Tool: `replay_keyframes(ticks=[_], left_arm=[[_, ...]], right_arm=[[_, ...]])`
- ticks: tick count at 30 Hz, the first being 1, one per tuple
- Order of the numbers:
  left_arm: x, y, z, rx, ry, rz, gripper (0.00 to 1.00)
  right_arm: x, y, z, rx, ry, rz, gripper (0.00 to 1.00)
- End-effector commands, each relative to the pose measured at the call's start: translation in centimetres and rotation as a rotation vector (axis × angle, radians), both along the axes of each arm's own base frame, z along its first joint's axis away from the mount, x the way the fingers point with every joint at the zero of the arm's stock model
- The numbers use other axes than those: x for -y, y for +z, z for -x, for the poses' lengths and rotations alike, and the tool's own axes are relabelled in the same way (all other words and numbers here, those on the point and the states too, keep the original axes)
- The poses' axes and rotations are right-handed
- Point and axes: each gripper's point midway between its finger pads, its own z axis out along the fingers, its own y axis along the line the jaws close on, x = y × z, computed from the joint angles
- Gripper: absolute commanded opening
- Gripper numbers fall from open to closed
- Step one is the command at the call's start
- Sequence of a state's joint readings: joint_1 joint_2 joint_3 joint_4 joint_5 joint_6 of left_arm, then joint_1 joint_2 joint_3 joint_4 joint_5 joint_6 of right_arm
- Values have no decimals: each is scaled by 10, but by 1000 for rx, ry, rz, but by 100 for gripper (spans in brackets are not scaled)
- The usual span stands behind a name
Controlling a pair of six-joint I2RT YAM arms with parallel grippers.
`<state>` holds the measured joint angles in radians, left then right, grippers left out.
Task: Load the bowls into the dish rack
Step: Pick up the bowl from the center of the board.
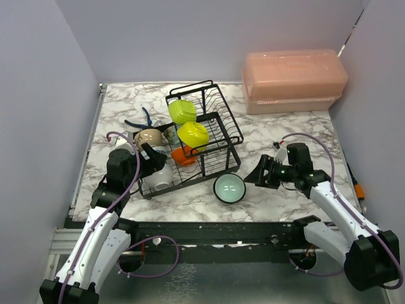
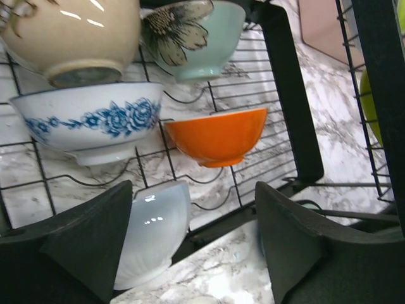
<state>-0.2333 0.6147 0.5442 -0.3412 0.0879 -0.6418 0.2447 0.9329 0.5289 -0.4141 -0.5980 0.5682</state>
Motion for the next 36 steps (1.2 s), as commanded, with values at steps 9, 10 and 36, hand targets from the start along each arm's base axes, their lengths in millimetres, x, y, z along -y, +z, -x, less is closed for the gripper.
replay_keyframes(ticks=[9,10,36], left_arm=[[29,-5,17,-62,-159,84,73],[29,-3,16,-55,-159,82,73],[63,4,49,-73,-354,228,52]], right_arm=[[-20,-35,9,-130,183,-26,47],[-21,-36,8,-131,187,-11,44],[-37,-75,6,-82,301,281,0]])
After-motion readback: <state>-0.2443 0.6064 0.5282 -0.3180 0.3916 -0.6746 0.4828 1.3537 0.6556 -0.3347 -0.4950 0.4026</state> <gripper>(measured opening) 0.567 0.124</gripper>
